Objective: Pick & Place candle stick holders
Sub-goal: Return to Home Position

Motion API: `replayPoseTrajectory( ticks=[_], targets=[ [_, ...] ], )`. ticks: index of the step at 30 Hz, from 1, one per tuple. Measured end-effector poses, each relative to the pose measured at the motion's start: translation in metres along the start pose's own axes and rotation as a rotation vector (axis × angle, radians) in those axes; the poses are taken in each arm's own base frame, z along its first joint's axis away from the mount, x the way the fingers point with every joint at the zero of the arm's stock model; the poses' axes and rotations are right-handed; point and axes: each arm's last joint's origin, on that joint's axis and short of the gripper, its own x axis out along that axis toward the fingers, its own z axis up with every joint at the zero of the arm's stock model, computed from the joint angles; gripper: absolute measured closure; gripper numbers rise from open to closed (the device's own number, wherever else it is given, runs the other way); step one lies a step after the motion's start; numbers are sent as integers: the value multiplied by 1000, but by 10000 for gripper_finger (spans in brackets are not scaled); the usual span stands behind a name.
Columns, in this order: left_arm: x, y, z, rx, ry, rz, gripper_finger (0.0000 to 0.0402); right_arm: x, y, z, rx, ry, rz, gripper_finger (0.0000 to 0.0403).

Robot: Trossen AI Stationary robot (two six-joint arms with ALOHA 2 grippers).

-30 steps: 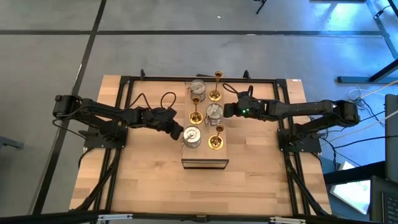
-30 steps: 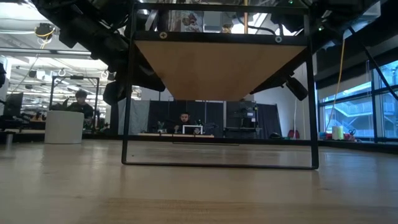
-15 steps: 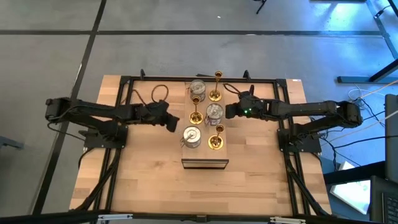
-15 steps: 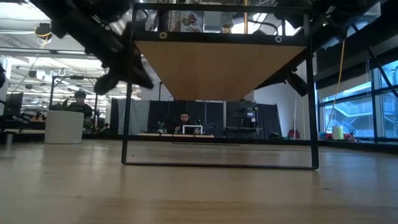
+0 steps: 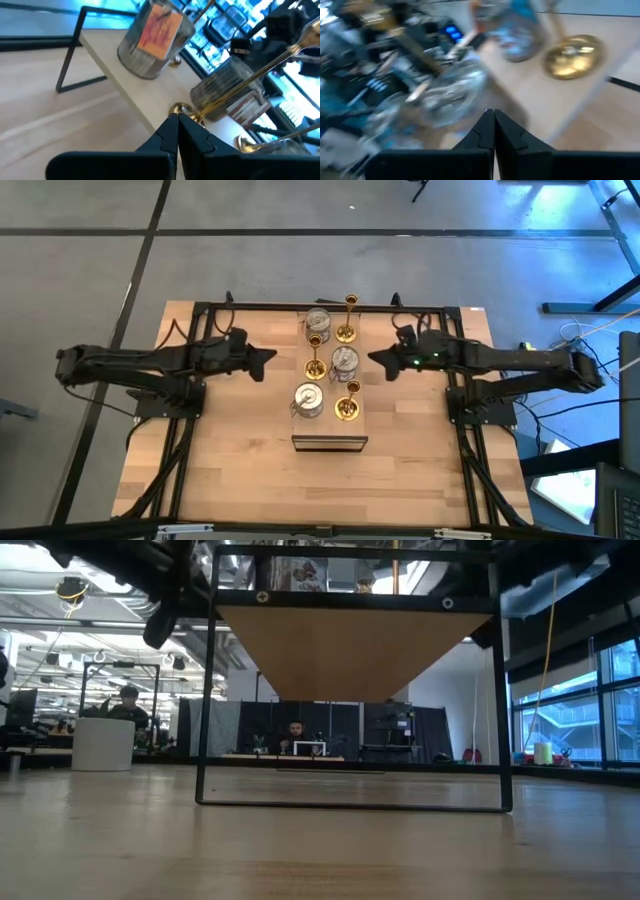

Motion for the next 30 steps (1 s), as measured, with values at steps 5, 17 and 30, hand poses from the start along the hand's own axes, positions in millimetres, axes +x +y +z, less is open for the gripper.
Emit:
replayPoseTrajectory(
  ticks=[5,17,30],
  targets=[
    [-5,-5,-4,-16,-41,16,400,-28,17,0,-110,15,193,403],
    [-10,-16,-15,-66,-4,-25,400,-100,38,-10,-210,-48,459,403],
    [-11,-19,-19,-20,91,-111,400,-115,46,-34,-367,-117,378,403]
  ],
)
